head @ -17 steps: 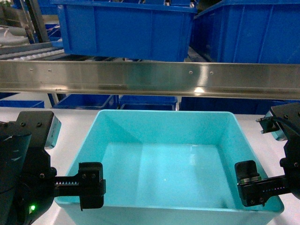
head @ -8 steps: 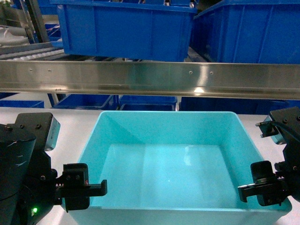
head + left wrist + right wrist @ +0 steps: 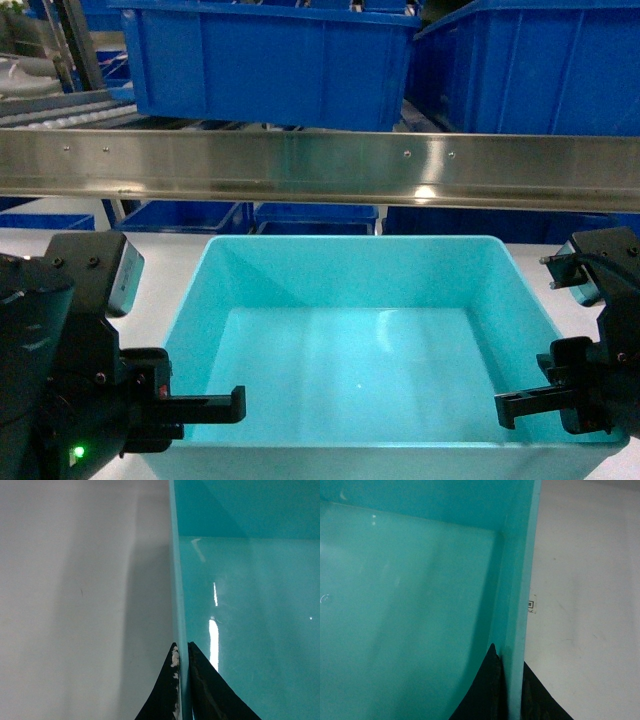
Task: Organize blue bins on left shelf correctly
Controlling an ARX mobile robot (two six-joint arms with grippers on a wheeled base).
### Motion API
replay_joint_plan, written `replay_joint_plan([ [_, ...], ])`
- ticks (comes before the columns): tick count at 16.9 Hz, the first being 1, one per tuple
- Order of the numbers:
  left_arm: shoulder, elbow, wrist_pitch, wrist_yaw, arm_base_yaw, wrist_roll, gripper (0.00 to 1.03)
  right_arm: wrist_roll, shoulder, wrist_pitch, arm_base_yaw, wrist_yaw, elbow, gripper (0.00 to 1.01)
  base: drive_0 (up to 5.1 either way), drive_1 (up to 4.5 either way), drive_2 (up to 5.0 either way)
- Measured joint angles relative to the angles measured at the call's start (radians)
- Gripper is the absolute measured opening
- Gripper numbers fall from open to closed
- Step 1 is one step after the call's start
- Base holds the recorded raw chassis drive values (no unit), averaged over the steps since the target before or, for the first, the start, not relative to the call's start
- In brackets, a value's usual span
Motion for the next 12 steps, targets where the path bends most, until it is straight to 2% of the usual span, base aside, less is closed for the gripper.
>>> replay_joint_plan([
  [3,-0.180,-0.004,-0.093,-0.006,-0.021,0.027,0.02,0.008,-0.171,-0.027,-0.001,-0.024,-0.054,0.02,0.0,0.00,0.0],
  [5,-0.288,-0.008,-0.166,-0.010,-0.045,0.030,0.02,0.006,-0.283,0.011,-0.016,-0.054,-0.122,0.02,0.0,0.00,0.0],
  [9,-0.309,-0.013,-0.173,0.000,-0.053,0.029,0.02,0.006,-0.310,0.014,-0.026,-0.060,-0.138,0.02,0.0,0.00,0.0],
  [12,-0.309,-0.013,-0.170,0.000,-0.053,0.029,0.02,0.006,-0.309,0.021,-0.026,-0.061,-0.138,0.02,-4.8,1.49,3.5],
])
